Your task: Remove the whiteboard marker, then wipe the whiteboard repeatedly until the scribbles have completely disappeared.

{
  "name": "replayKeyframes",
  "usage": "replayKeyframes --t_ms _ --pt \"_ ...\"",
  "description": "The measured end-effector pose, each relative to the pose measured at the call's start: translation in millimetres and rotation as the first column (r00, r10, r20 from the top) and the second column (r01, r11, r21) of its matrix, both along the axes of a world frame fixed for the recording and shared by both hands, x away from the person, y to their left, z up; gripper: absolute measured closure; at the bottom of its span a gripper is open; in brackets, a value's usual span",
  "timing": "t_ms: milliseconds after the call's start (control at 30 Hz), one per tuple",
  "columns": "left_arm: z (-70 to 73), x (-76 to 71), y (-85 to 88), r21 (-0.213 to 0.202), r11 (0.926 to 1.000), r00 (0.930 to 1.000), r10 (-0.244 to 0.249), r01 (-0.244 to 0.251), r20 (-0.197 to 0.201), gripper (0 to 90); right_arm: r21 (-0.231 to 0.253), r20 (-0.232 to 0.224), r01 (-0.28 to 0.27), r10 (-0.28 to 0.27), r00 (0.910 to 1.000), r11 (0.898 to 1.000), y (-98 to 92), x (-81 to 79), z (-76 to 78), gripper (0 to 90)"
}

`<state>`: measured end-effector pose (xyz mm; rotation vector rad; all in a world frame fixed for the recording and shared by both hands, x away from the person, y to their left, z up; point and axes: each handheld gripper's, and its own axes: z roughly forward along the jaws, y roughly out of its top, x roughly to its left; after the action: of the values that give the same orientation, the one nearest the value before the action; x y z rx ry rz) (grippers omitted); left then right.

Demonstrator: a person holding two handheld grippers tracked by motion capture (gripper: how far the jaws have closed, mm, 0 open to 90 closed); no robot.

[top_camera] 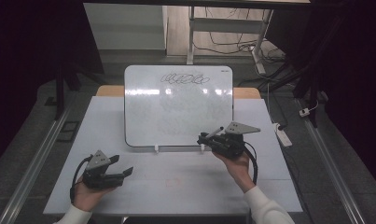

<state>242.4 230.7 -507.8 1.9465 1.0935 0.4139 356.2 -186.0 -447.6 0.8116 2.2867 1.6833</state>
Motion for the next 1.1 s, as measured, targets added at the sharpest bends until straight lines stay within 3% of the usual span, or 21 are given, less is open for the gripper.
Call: replayKeyframes --t_ms 233,500,667,900,1100 --pt "-3.4 2.5 1.3 0.003 0.9999 0.9998 -0.011 0.011 -0.016 26.0 0.032 0.045 0.04 -0.041 0.9981 0.999 -6.3 11.0 10.9 78.3" --pt "-4.8 3.1 -1.8 0.007 0.9999 0.9997 -0.014 0.014 -0.02 25.7 0.049 0.092 0.093 -0.097 0.991 0.994 -1.9 46.3 34.8 78.3" --pt "-7.5 4.8 -0.4 0.006 1.0 0.9997 -0.008 0.008 -0.025 25.7 0.033 0.137 0.169 -0.172 0.9755 0.985 3.7 82.3 50.3 78.3" --pt "-8.7 6.1 0.8 0.003 1.0 0.9996 -0.009 0.009 -0.026 25.9 0.019 0.187 0.266 -0.265 0.946 0.964 3.8 129.8 64.8 78.3" --pt "-8.7 7.7 4.4 -0.01 1.0 0.9997 0.001 -0.001 -0.026 25.9 0.054 0.197 0.325 -0.329 0.9235 0.944 -1.6 159.1 70.9 78.3"
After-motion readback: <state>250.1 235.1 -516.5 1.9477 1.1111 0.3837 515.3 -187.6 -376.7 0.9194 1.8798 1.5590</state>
